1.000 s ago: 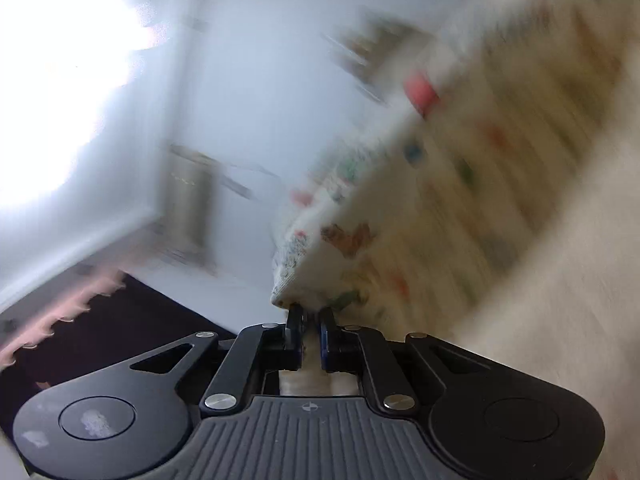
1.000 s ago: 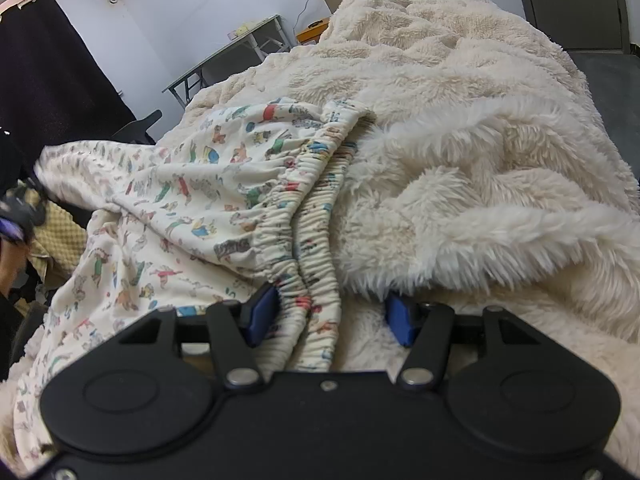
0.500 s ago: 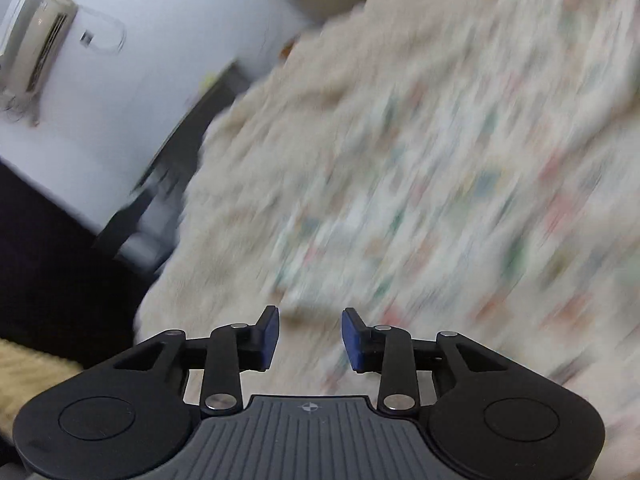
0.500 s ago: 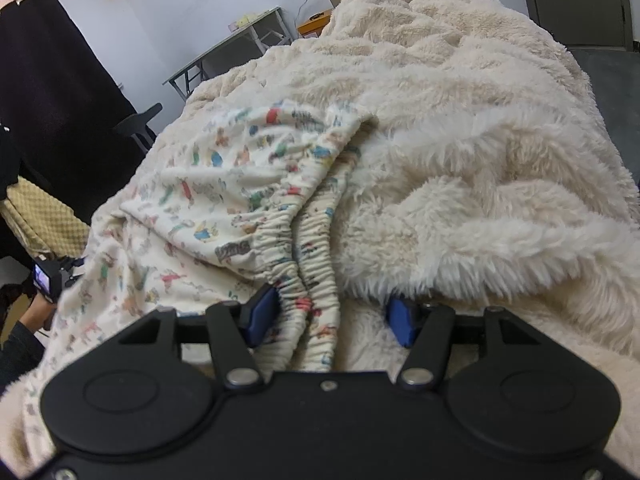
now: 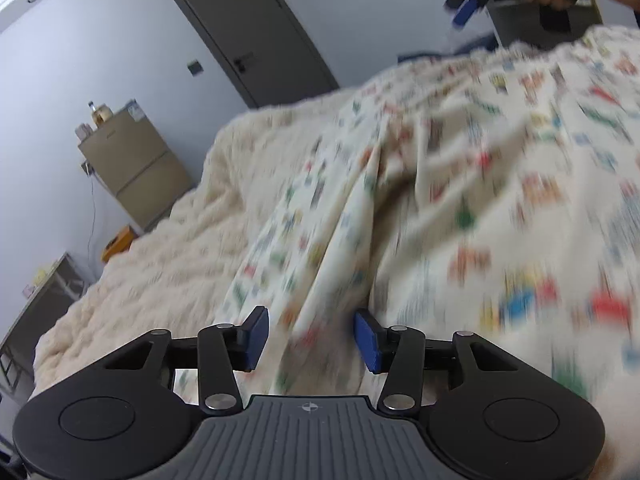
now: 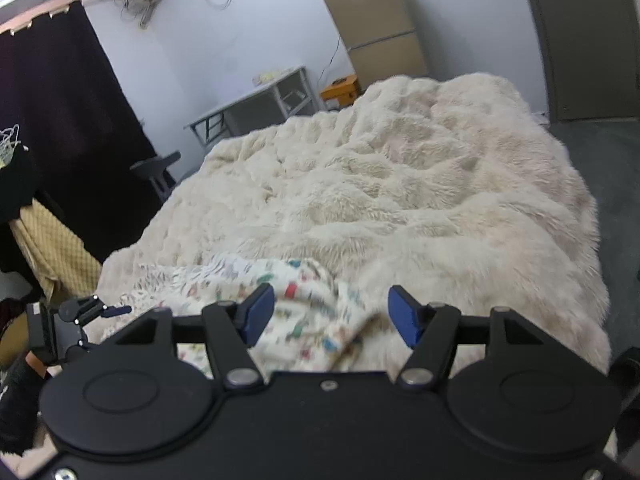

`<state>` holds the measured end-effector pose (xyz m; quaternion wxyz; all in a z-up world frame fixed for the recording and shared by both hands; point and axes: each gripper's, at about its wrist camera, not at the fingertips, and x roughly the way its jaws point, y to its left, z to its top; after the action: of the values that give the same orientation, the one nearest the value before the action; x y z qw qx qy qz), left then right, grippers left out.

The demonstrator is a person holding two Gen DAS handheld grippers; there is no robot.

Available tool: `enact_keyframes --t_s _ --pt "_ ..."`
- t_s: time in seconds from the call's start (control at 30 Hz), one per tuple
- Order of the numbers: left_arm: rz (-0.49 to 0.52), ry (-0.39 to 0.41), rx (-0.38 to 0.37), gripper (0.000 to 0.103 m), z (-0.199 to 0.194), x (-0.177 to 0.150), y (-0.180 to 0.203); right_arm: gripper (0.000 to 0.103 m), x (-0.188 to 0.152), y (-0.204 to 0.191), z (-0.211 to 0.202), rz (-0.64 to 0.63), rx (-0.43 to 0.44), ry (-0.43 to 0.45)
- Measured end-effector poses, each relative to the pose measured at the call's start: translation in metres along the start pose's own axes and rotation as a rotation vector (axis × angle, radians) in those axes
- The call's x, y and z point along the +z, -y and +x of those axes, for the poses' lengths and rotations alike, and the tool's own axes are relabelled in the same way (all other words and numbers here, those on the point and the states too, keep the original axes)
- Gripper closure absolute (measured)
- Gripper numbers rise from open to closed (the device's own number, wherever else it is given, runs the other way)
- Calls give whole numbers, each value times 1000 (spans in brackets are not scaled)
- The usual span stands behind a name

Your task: Fold clothes

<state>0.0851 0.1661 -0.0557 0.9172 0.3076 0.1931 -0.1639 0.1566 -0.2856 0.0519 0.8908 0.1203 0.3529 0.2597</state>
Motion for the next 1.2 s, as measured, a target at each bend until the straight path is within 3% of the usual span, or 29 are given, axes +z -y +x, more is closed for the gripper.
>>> enact_keyframes --t_s 0.03,0.07,0.2,0.3,0.33,0.43,0.67,0.77,0.87,0.9,0.93,0.97,1.03,1.07,1.2 --pt "-5 13 -1 93 3 3 2 41 1 3 6 6 -5 -8" --pt "-2 22 -2 96 6 5 4 41 -1 6 14 21 -8 -21" --pt "18 57 -19 100 9 13 9 41 -10 20 46 86 -19 -76" --pt "25 66 -40 100 -1 14 8 41 -20 34 63 172 18 -83" --pt "26 66 -38 100 -4 13 11 43 -21 37 66 198 32 -84" --pt "37 65 -35 99 -7 12 12 82 -23 47 73 273 72 -87" --pt "4 116 -36 100 -18 19 9 93 1 57 28 323 39 142" --pt "-2 154 -27 100 -22 33 7 93 17 57 7 323 -1 242" --pt "22 138 -6 97 -19 41 10 91 29 35 13 175 -205 196" --pt "30 126 0 97 -18 43 12 88 30 28 19 132 -286 166" --pt "39 115 5 93 -16 44 13 79 29 23 24 94 -341 121" --pt "36 108 5 83 -17 45 13 69 28 17 29 56 -396 76" --pt "28 97 7 65 -20 45 13 58 17 15 17 73 -361 80" --pt "22 96 -3 61 -25 44 11 53 13 14 12 82 -346 84" --pt "-30 93 -72 58 -51 48 3 44 -18 10 -26 111 -173 34"
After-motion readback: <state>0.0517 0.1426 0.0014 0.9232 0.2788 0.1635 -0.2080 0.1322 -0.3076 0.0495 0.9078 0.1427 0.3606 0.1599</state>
